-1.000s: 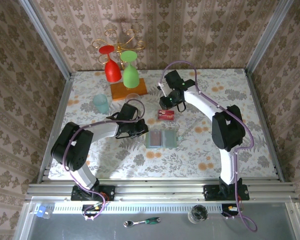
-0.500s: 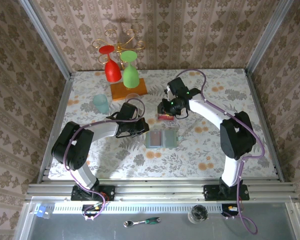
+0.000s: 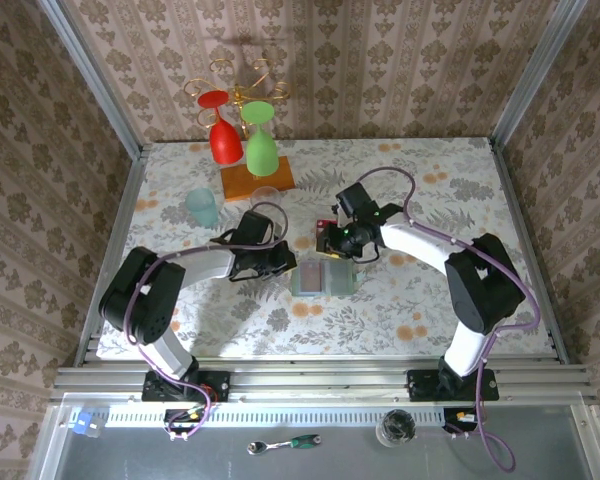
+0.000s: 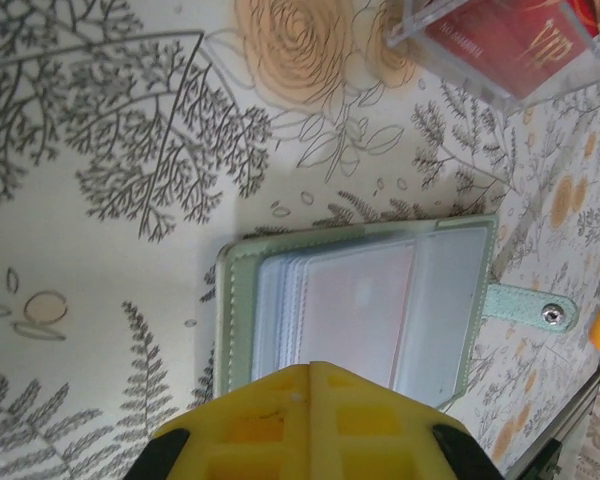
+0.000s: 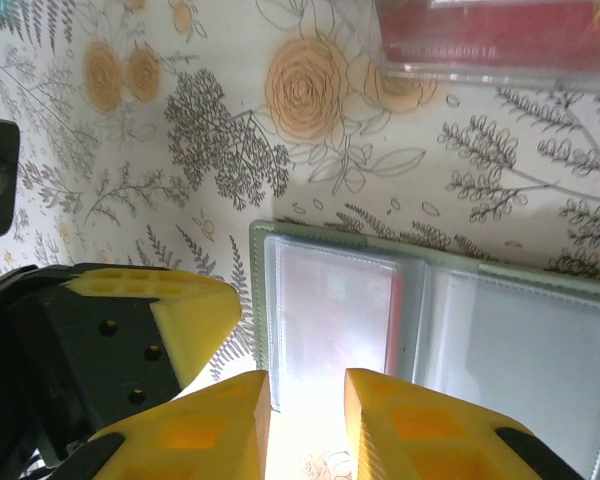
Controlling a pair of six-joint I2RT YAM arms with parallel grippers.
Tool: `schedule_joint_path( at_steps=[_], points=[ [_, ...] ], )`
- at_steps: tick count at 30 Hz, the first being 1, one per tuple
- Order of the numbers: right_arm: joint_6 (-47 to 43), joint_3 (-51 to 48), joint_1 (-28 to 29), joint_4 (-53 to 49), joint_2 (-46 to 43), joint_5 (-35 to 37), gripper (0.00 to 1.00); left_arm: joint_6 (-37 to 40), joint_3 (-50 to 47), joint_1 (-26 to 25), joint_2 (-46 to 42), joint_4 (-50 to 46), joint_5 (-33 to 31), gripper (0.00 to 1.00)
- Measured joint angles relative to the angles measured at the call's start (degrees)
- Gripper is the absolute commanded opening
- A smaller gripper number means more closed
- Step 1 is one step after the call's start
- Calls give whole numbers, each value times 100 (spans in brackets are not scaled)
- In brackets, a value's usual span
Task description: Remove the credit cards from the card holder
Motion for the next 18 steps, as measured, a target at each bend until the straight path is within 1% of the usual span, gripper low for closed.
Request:
schedule_joint_path(
  at_steps=[7,18],
  points=[
    [133,-354,98,317,-98,-24,26,-33,-136,-155,-79,-2,24,2],
    [195,-531,107,551,-98,-116,25,-133,-282,-157,-243,-7,44,1]
  ],
)
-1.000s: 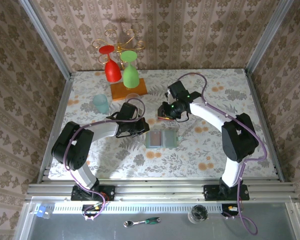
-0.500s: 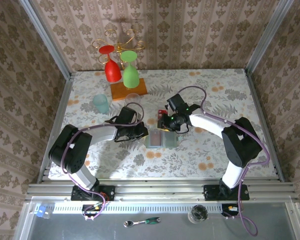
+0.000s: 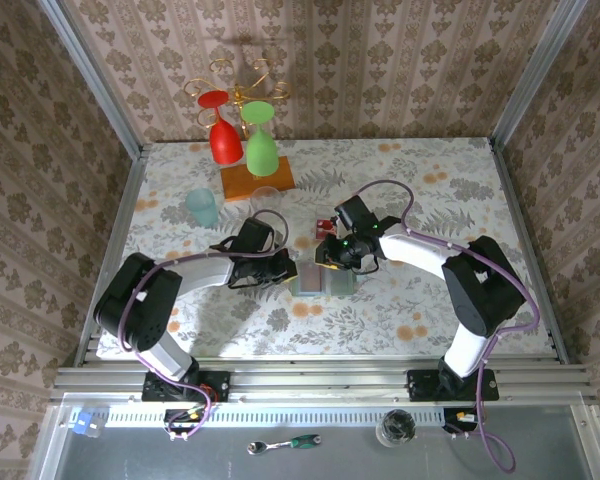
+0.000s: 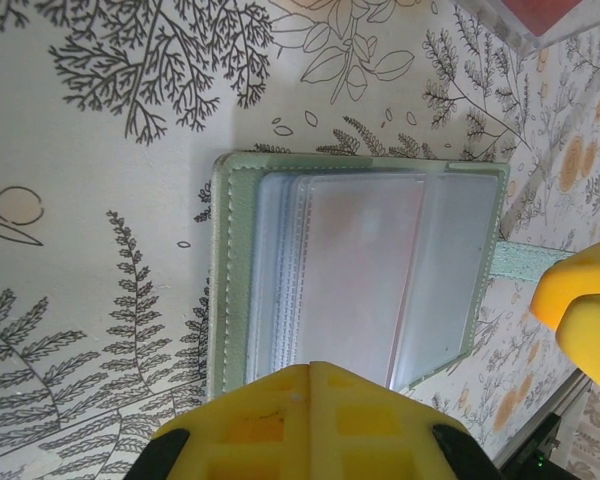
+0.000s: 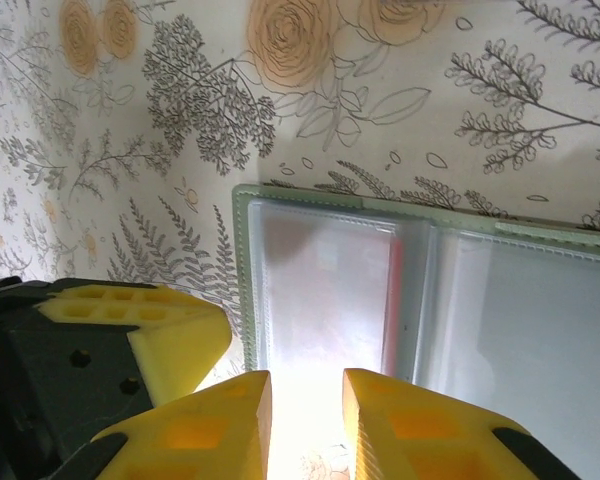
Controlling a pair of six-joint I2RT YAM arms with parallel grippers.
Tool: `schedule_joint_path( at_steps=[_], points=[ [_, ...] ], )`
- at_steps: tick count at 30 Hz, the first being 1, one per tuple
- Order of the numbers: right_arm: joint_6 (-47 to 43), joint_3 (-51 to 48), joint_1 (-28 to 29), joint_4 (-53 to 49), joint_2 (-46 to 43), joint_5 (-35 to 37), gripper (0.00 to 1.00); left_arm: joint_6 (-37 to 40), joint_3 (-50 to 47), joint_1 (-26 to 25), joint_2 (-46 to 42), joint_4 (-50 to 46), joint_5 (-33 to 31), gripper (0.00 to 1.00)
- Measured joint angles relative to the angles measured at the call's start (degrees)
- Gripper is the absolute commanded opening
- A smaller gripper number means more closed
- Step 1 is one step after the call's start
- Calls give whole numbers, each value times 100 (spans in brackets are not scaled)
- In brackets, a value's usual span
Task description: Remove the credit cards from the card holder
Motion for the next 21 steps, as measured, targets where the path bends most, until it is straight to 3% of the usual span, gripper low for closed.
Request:
schedule_joint_path(
  at_steps=[21],
  points=[
    [85,0,37,136,391,-289,26,-2,-46,-2,142,-282,42,0]
  ],
)
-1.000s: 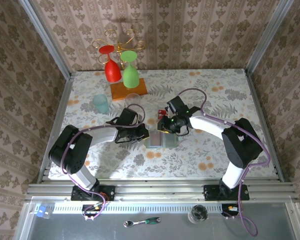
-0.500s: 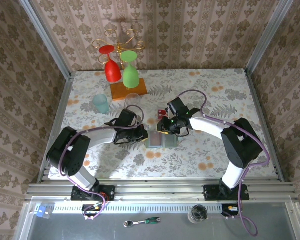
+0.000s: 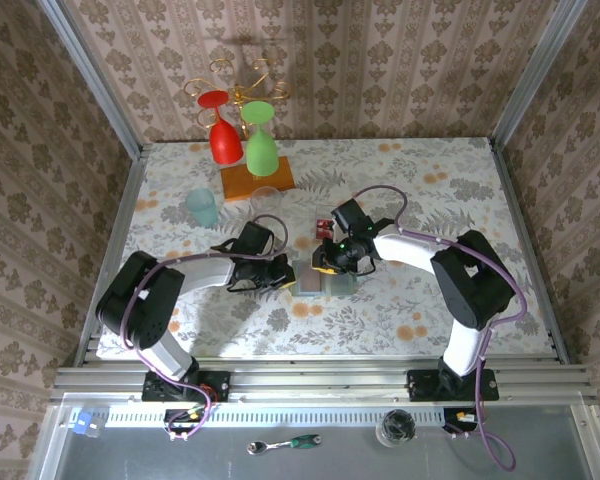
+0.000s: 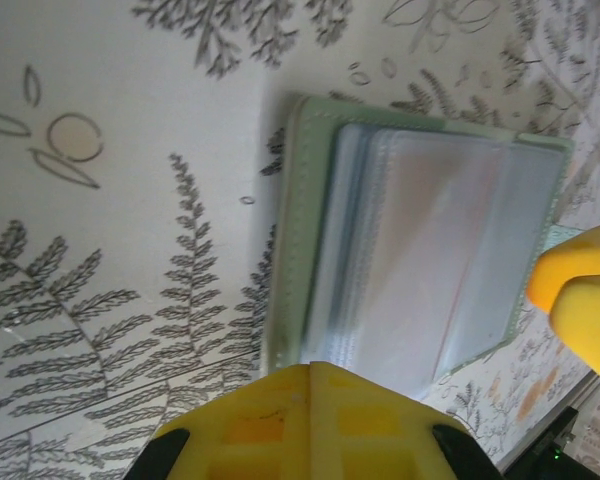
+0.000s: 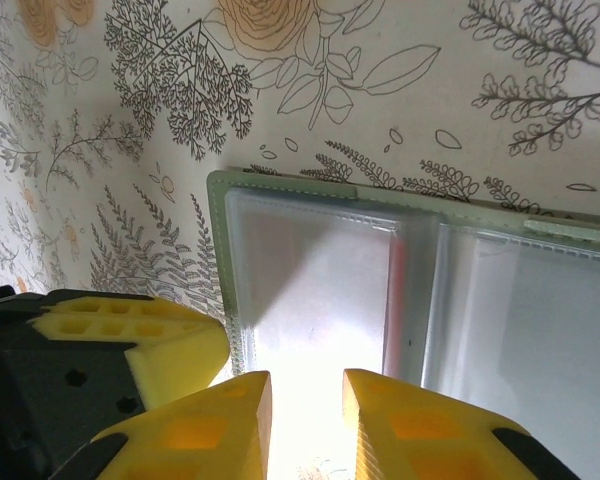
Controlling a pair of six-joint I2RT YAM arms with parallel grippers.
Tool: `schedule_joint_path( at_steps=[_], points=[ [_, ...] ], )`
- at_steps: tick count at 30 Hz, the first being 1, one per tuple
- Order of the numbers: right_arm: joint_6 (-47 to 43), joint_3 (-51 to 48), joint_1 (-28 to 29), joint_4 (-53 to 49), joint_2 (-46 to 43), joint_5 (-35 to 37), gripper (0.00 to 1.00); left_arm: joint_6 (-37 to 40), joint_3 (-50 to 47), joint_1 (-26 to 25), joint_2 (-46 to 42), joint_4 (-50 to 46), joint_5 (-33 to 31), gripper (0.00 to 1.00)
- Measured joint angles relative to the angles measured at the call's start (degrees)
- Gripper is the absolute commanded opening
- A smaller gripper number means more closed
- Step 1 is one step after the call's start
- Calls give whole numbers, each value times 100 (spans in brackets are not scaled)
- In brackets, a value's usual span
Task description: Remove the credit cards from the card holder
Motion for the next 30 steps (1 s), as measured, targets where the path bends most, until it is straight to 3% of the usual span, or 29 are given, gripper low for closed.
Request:
schedule_joint_path(
  at_steps=[30],
  points=[
    [-33,13,153,52,372,-87,27,0,0,2,125,-24,2,0]
  ],
)
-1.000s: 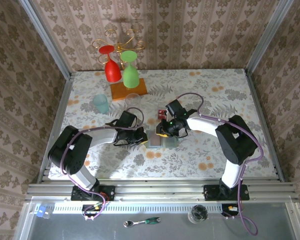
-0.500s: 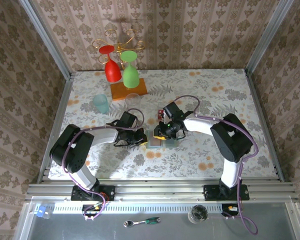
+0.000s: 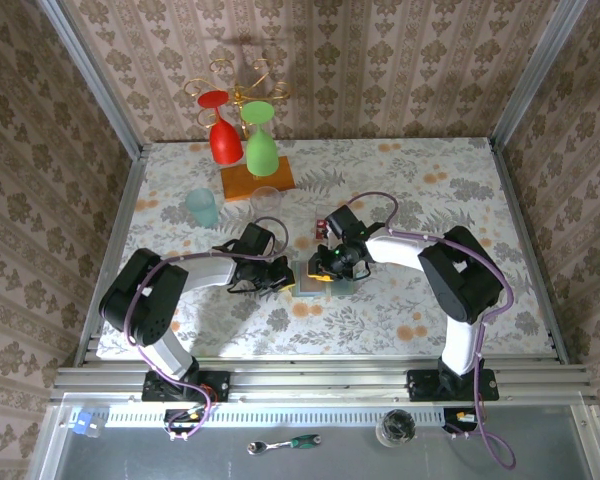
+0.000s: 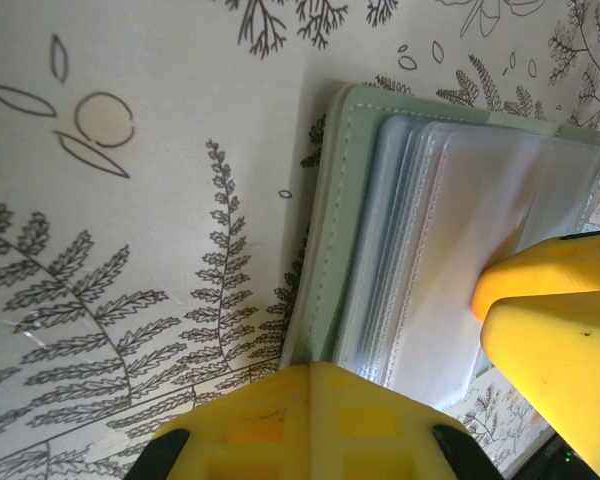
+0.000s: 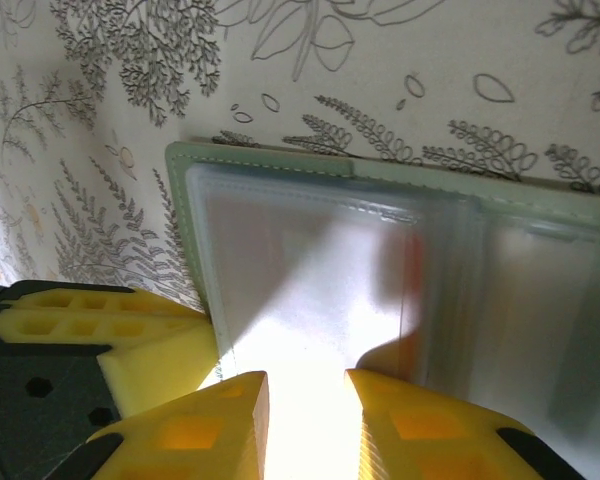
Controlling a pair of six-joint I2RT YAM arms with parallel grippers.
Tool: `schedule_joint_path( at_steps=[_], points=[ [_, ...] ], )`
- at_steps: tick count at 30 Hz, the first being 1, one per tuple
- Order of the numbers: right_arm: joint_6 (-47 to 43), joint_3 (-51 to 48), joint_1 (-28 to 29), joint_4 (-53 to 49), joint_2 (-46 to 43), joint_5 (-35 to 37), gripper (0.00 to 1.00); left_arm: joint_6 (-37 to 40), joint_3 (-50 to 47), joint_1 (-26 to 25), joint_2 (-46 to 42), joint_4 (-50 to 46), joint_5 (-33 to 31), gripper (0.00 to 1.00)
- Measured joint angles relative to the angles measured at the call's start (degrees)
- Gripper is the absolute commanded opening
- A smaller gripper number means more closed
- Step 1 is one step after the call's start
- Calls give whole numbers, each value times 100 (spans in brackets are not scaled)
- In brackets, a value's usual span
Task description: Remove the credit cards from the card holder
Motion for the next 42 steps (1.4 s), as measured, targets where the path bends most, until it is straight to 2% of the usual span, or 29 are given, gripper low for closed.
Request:
schedule_joint_path(
  at_steps=[13,42],
  points=[
    [-170,0,0,-345,-162,387,27,0,0,0,0,-42,0,0],
    [-256,-168,-74,-339,-269,455,24,2,127,-13,0,-289,-70,0]
  ],
)
